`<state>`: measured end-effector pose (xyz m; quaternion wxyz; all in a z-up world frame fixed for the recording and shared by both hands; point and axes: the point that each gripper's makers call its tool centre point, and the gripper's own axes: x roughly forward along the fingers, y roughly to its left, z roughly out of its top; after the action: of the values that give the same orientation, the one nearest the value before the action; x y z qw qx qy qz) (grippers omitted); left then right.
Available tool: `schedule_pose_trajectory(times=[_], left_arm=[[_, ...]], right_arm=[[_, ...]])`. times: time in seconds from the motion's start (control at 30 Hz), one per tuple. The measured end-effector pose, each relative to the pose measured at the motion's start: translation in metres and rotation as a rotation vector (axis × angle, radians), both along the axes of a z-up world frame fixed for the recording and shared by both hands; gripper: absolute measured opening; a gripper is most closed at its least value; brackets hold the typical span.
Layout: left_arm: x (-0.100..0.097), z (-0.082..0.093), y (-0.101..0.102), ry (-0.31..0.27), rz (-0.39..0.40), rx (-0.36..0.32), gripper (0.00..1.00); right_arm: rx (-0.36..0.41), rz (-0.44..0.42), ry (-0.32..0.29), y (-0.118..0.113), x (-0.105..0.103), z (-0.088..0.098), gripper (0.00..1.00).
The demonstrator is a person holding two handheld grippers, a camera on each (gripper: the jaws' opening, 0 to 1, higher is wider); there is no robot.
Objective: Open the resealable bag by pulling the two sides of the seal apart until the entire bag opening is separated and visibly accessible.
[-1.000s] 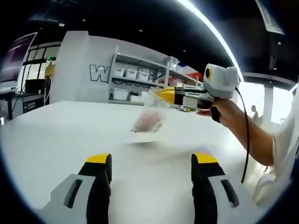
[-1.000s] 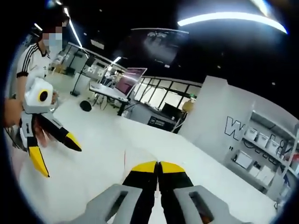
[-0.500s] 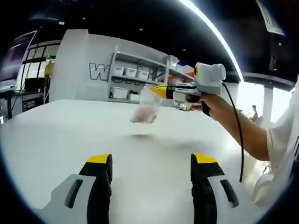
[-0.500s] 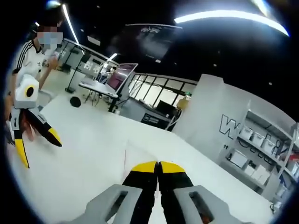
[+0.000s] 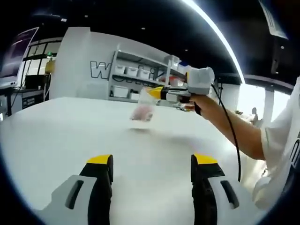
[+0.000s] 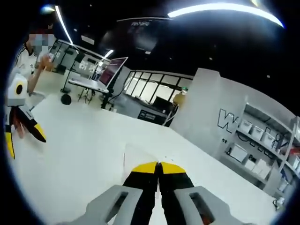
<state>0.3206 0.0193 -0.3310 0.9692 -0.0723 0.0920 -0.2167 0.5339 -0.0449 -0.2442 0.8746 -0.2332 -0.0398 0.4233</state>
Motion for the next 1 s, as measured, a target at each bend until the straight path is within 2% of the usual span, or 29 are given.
schedule_pose_trajectory(times=[0.1, 0.37, 0.7, 1.0], left_arm=[[0.000, 0.000, 0.000, 0.004, -0.001, -0.004, 0.67], [0.001, -0.001, 0.000, 0.012, -0.005, -0.011, 0.66], [0.003, -0.003, 0.000, 0.029, -0.007, -0.010, 0.66], [0.004, -0.006, 0.000, 0.049, -0.010, -0.015, 0.65]], right_arm=[[-0.002, -0.003, 0.000, 0.001, 0.005, -0.002, 0.00], [0.006, -0.029, 0.018, -0.005, 0.038, -0.007, 0.00], [0.028, -0.060, 0.035, -0.012, 0.084, 0.000, 0.00], [0.033, -0.083, 0.066, -0.017, 0.115, -0.011, 0.00]])
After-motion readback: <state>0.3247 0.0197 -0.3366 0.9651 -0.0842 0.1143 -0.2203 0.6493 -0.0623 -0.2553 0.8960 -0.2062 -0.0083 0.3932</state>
